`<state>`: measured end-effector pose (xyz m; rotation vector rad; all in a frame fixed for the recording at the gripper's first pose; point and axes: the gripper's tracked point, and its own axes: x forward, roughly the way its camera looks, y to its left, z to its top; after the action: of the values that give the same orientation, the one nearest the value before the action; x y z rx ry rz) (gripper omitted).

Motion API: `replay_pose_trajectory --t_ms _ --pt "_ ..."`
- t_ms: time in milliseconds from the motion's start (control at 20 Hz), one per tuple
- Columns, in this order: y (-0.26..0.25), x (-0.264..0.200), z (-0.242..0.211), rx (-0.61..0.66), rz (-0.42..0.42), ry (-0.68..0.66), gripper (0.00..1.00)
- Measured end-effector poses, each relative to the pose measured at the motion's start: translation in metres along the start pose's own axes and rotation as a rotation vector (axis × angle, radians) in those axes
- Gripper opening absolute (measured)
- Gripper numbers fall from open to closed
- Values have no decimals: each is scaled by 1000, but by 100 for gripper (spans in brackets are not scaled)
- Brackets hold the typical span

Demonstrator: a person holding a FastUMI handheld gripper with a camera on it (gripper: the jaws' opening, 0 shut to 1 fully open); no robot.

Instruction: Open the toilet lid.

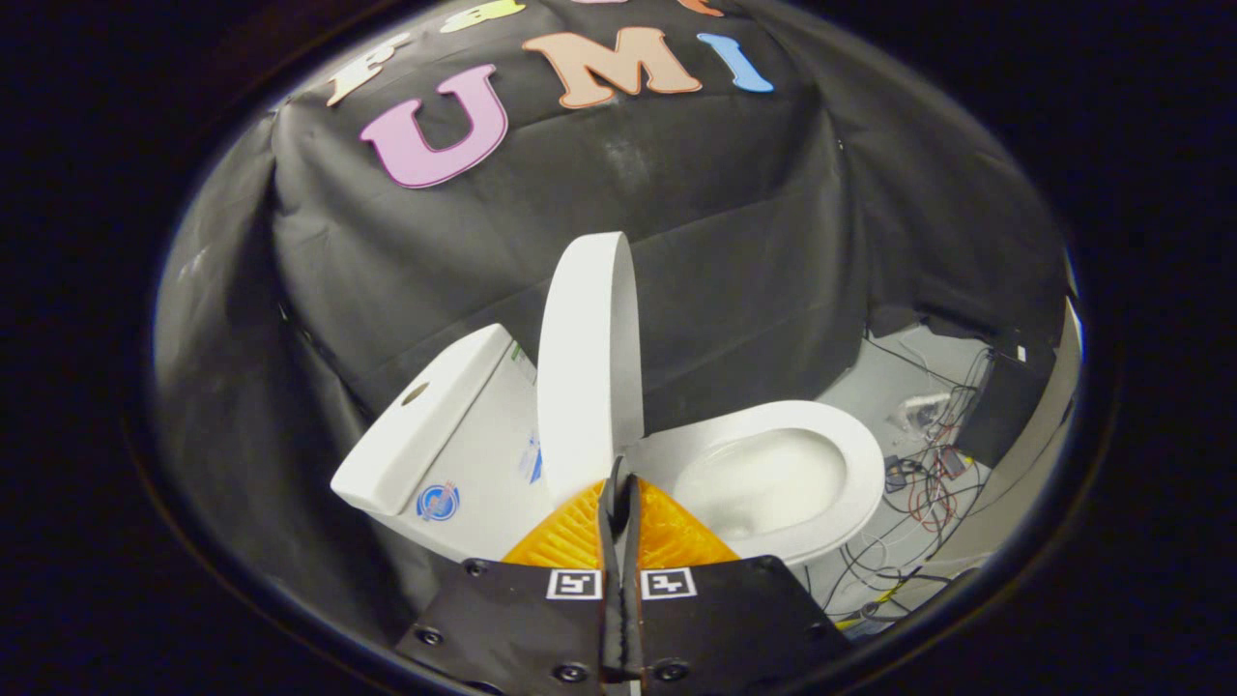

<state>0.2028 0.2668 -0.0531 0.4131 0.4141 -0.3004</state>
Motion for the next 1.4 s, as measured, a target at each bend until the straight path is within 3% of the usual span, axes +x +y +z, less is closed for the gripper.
replay_pose_trajectory --t_ms 1100,1400 --pt "90 5 -7 -88 52 -9 1" --pt "116 9 -17 -180 52 -16 1"
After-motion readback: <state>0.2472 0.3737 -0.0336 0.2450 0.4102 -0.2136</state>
